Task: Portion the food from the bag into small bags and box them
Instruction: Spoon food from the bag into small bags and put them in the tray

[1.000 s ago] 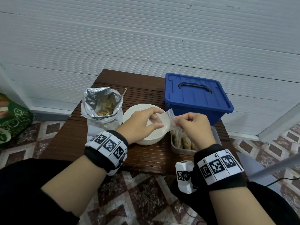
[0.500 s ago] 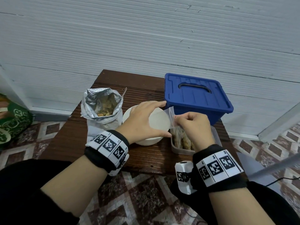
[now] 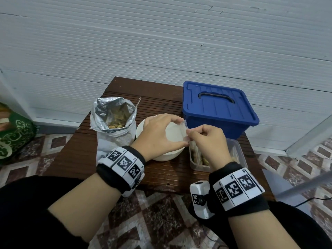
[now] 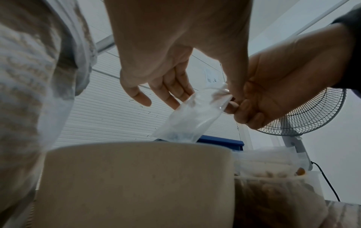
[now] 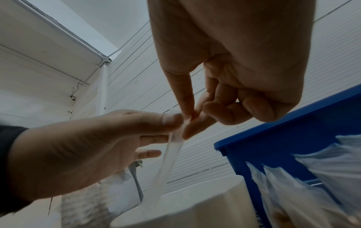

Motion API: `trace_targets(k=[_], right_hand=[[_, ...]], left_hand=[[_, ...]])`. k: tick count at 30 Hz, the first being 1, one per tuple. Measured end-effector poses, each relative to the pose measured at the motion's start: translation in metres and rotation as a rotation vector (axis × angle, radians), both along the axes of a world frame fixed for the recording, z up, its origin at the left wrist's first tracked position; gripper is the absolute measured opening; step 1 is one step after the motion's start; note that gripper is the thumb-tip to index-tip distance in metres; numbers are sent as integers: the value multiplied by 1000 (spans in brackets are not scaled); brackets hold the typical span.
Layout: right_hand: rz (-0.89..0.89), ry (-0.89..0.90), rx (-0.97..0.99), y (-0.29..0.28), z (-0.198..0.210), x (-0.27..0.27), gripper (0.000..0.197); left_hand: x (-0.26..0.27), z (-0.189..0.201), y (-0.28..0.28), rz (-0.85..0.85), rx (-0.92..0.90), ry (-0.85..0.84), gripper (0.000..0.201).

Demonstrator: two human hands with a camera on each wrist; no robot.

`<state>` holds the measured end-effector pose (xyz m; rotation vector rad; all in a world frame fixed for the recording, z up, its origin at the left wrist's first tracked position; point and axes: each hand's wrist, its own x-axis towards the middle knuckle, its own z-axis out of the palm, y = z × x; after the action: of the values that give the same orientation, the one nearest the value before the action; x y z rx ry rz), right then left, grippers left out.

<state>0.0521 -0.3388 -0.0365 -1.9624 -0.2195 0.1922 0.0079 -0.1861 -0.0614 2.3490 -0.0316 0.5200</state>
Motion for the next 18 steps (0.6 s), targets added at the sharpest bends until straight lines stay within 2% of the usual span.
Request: trace_targets(k=[7,14,18], right_hand=[[-7,13,71,-2,3,1,24],[39,4,128,-2,6,-1,10],[3,-11,188,-1,7,-2,18]], left_hand=[[0,1,2,19,-51,-82,43],[-1,3,3,-3,-100,-91,45],[-4,11,2,3,-148,-141,40]])
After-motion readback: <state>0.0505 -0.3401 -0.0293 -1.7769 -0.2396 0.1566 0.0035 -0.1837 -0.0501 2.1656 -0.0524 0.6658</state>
